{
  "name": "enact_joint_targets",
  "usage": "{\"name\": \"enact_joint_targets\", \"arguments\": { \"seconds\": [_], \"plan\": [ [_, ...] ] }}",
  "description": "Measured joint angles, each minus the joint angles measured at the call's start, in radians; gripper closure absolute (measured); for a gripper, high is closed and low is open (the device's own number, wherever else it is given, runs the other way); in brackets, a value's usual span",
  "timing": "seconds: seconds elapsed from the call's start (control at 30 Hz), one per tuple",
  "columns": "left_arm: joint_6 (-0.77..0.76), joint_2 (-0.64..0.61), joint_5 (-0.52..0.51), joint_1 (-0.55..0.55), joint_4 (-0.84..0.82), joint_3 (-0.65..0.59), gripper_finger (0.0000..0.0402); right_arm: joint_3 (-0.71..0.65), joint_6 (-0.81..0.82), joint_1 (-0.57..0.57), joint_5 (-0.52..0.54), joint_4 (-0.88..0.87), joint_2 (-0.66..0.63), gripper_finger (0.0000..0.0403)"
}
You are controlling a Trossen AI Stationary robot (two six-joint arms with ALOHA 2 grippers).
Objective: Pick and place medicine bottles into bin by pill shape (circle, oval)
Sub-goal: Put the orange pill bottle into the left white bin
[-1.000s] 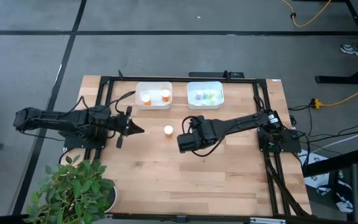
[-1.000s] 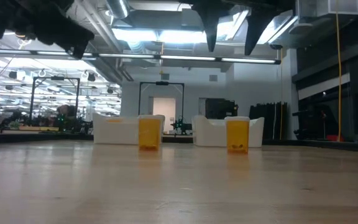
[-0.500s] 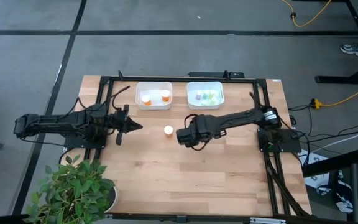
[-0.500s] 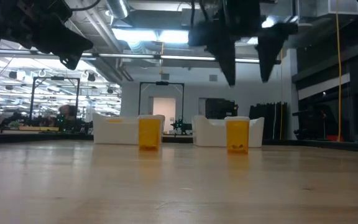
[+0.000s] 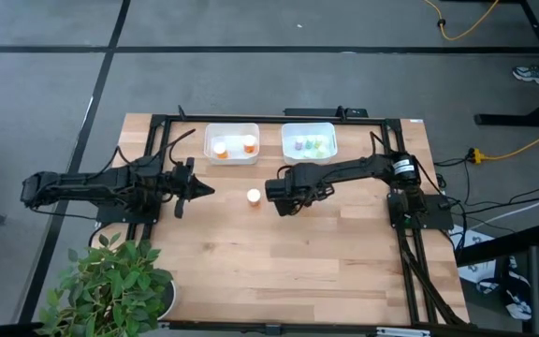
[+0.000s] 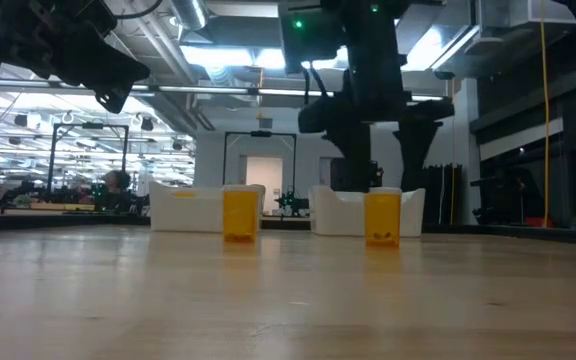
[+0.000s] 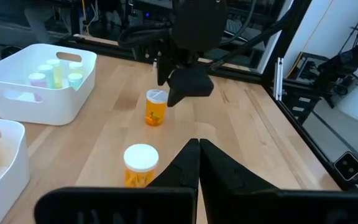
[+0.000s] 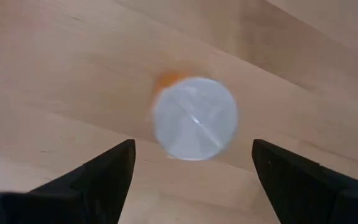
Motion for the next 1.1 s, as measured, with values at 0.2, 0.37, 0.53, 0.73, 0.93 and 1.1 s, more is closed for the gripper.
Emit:
{"name": "enact_joint_targets", "arguments": {
  "seconds": [0.2, 0.37, 0.53, 0.73, 0.93, 1.1],
  "plan": [
    [0.002, 0.001, 0.000, 0.000, 0.000, 0.000, 0.0401, -0.009, -0.053, -0.022, 0.017, 0.033, 0.000, 0.0079],
    [0.003, 0.001, 0.000, 0.000, 0.000, 0.000, 0.0401, -0.087, -0.106, -0.055, -0.023, 0.090, 0.000, 0.0079],
    [0.001, 0.001, 0.000, 0.000, 0.000, 0.000, 0.0401, -0.120, -0.124, -0.058, -0.031, 0.165, 0.000, 0.0079],
    [0.000, 0.001, -0.003, 0.000, -0.001, 0.000, 0.0401, -0.120, -0.134, -0.058, -0.034, 0.177, 0.000, 0.0087],
    [0.000, 0.001, -0.018, 0.000, -0.001, 0.000, 0.0401, -0.120, -0.135, -0.058, -0.058, 0.176, 0.000, 0.0133],
    [0.000, 0.001, -0.018, 0.000, -0.001, 0.000, 0.0401, -0.120, -0.136, -0.058, -0.085, 0.176, 0.000, 0.0176]
  ]
}}
